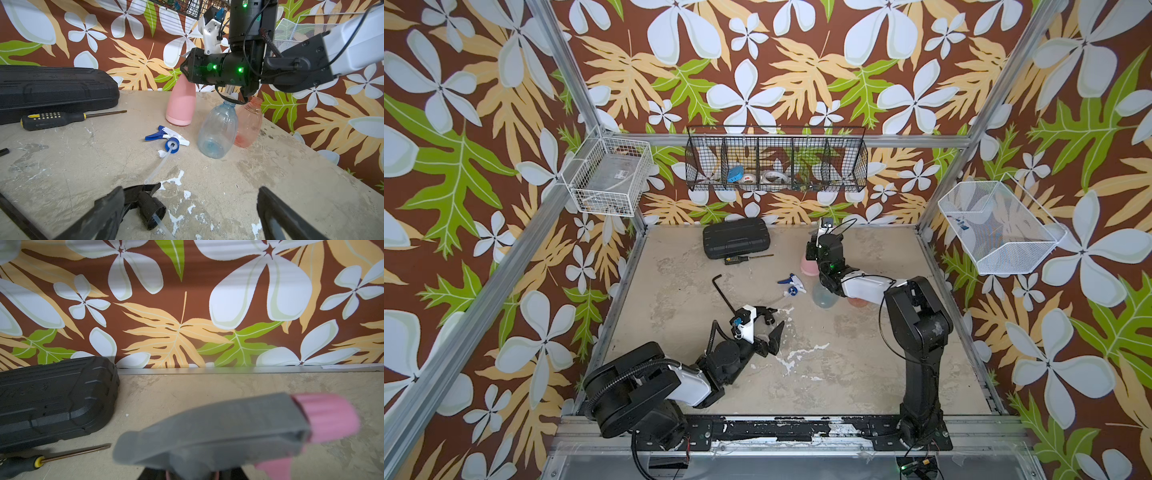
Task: Attach spray nozzles to spray bottles
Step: Place the spray bottle at the center of the board.
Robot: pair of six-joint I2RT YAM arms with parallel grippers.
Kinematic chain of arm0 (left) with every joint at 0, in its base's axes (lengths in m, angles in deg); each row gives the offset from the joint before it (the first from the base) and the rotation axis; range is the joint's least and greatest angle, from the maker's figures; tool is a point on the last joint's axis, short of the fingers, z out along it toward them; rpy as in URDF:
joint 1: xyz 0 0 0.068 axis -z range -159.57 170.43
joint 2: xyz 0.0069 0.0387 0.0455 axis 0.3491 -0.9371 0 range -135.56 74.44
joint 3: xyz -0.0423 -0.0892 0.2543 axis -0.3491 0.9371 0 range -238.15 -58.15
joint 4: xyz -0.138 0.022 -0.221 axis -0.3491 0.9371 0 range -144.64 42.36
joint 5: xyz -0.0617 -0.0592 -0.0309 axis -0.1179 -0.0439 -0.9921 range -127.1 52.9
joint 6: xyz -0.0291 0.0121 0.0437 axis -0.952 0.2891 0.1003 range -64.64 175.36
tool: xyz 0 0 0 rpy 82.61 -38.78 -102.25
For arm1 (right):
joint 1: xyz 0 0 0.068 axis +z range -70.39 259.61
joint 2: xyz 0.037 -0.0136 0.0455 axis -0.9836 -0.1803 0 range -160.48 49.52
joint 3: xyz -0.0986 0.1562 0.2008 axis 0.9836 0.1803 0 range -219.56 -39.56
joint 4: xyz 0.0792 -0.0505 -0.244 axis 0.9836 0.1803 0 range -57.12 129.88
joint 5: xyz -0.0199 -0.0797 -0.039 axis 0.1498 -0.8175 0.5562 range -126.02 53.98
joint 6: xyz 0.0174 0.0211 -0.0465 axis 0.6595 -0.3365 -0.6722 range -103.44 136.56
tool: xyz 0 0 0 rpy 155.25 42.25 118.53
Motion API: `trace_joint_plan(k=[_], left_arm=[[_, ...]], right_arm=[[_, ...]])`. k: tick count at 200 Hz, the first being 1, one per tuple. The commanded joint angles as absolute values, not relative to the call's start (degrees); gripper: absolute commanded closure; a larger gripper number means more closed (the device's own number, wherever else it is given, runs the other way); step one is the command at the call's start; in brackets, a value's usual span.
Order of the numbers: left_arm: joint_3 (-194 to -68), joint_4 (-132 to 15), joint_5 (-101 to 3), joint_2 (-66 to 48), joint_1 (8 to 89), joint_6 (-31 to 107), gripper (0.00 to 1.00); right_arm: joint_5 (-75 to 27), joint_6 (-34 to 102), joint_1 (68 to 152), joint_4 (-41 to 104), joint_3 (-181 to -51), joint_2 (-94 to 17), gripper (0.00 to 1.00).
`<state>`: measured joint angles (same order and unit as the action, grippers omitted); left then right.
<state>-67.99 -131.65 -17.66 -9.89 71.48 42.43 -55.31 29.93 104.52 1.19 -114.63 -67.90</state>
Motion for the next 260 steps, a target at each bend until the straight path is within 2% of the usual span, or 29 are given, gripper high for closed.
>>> trace_joint_plan(k=[1,132,195,260], left_arm=[[-68.06,-132.08,-16.97,-9.63,71.4,42.95,0.0],[-67.31,-131.61,-15.19,-7.59,71.38,44.2,0.0],[-68.16,-129.51,-14.77,-7.86,71.32,44.2,0.0],[-71.11,-120.87,-10.83,-5.91,71.34,44.32,0.0]], right_arm=[[-54.49,30.84,104.67,3.02,-113.71,-67.07,0.63],[-54.44,31.15,106.88,5.45,-108.07,-61.9,0.3],[-54.14,32.48,107.3,9.04,-105.47,-56.75,0.24],[-54.71,37.09,109.56,9.9,-93.73,-44.19,0.26]])
